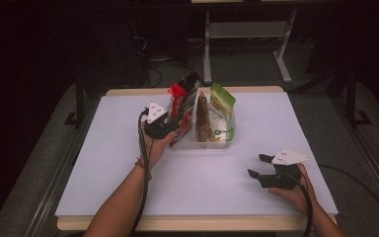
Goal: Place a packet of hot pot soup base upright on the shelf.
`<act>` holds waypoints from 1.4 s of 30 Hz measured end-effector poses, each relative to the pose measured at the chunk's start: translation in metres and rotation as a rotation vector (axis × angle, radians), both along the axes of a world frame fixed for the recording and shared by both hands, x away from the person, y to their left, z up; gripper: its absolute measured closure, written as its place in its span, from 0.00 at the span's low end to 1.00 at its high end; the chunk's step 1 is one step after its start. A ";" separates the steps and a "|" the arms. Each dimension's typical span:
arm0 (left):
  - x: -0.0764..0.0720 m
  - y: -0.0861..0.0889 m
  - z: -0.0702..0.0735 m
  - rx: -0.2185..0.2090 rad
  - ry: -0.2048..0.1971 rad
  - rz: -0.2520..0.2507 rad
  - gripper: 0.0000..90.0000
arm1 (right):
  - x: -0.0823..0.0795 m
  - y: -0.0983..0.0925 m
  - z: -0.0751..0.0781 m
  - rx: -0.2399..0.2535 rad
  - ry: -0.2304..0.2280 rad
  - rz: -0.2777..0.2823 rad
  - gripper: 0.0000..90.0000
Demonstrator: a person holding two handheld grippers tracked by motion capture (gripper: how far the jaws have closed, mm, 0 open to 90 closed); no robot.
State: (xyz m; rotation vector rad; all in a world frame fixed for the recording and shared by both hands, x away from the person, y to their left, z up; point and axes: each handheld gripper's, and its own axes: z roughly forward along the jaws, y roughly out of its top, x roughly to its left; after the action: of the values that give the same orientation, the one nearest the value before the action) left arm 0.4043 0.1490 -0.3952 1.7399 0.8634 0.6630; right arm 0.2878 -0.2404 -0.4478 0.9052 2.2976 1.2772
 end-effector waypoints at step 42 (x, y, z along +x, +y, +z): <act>-0.016 0.011 -0.010 0.049 -0.040 -0.014 0.64 | -0.001 0.003 0.000 -0.026 -0.005 0.007 0.32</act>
State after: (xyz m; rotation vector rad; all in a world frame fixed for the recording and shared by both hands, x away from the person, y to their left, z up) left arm 0.3879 0.1603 -0.4057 1.7693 0.8124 0.7128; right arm 0.2870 -0.2375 -0.4482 0.8843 2.3099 1.2489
